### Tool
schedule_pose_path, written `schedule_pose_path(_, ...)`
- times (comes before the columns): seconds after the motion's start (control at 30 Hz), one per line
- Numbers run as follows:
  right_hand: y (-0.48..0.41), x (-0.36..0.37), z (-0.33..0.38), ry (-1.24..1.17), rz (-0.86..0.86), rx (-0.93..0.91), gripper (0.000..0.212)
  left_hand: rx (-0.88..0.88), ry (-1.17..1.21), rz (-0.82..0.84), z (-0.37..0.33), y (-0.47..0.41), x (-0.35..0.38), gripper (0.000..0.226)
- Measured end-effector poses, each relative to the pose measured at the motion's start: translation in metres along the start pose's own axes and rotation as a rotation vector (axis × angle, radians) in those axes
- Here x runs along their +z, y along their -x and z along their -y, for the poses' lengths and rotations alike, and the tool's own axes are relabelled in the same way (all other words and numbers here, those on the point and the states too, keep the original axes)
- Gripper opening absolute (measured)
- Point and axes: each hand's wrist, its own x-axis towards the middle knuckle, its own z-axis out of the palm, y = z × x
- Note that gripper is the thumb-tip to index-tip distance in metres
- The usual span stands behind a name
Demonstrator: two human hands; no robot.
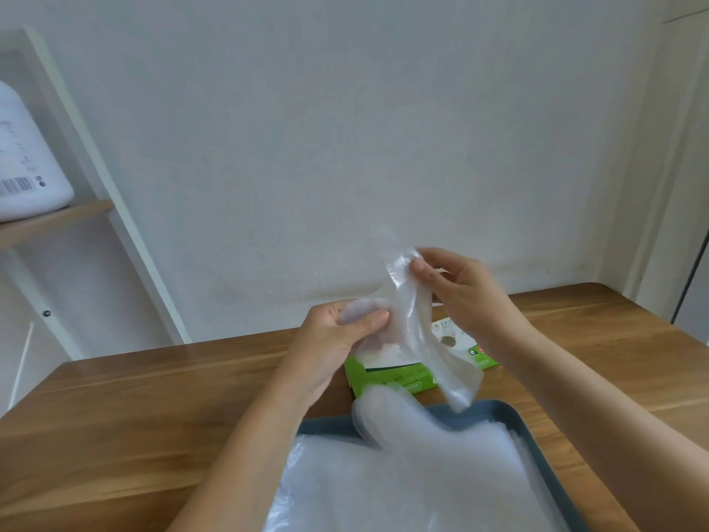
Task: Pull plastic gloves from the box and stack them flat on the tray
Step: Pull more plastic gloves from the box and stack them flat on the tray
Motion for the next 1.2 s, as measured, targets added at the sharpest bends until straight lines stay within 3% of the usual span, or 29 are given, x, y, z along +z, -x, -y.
schedule_pose_path(0.1, 0.004, 0.007, 0.003, 0.215, -0.094, -0.051, 0.098, 0.000, 0.051, -0.143, 0.002, -0.003, 0.000, 0.021)
schedule_pose_path(0.13, 0.007, 0.009, 0.006, 0.289, -0.102, -0.120, 0.111, -0.004, 0.062, -0.197, 0.004, -0.005, -0.001, 0.015)
schedule_pose_path(0.2, 0.015, 0.012, 0.009, 0.422, -0.054, -0.257, 0.118, -0.007, 0.081, -0.287, 0.005, -0.007, 0.000, 0.013)
schedule_pose_path(0.27, 0.021, 0.017, 0.013, 0.570, 0.054, -0.267, 0.103, -0.011, 0.128, -0.341, 0.006, -0.009, 0.002, 0.016)
schedule_pose_path(0.3, 0.022, 0.019, 0.012, 0.636, 0.078, -0.266, 0.085, -0.011, 0.140, -0.357, 0.007, -0.009, 0.002, 0.016)
schedule_pose_path(0.4, 0.020, 0.020, 0.009, 0.682, -0.034, -0.265, 0.021, 0.002, 0.067, -0.382, 0.008, -0.009, -0.001, 0.026)
schedule_pose_path(0.43, 0.016, 0.017, 0.008, 0.642, -0.062, -0.224, 0.014, 0.011, 0.026, -0.383, 0.008, -0.009, -0.004, 0.031)
schedule_pose_path(0.5, 0.009, 0.006, 0.007, 0.454, -0.017, -0.060, 0.017, 0.029, -0.040, -0.390, 0.008, -0.009, -0.010, 0.033)
schedule_pose_path(0.6, 0.001, -0.012, 0.004, -0.025, 0.034, 0.203, 0.016, 0.035, -0.116, -0.419, 0.011, -0.010, -0.021, 0.027)
schedule_pose_path(0.73, -0.010, -0.030, -0.010, -0.325, -0.109, 0.342, 0.020, 0.026, -0.219, -0.436, 0.018, -0.014, -0.036, 0.022)
schedule_pose_path(0.83, -0.015, -0.034, -0.021, -0.368, -0.130, 0.363, 0.018, -0.013, -0.358, -0.422, 0.026, -0.017, -0.041, 0.020)
schedule_pose_path(0.97, -0.018, -0.034, -0.027, -0.401, 0.010, 0.391, 0.010, -0.013, -0.636, -0.526, 0.038, -0.021, -0.049, 0.008)
schedule_pose_path(1.07, -0.016, -0.030, -0.023, -0.276, 0.032, 0.329, 0.005, 0.092, -0.751, -0.558, 0.030, -0.016, -0.044, 0.036)
schedule_pose_path(1.2, -0.007, -0.021, -0.009, -0.075, 0.123, 0.253, 0.010, 0.272, -0.715, -0.296, 0.014, -0.008, -0.016, 0.050)
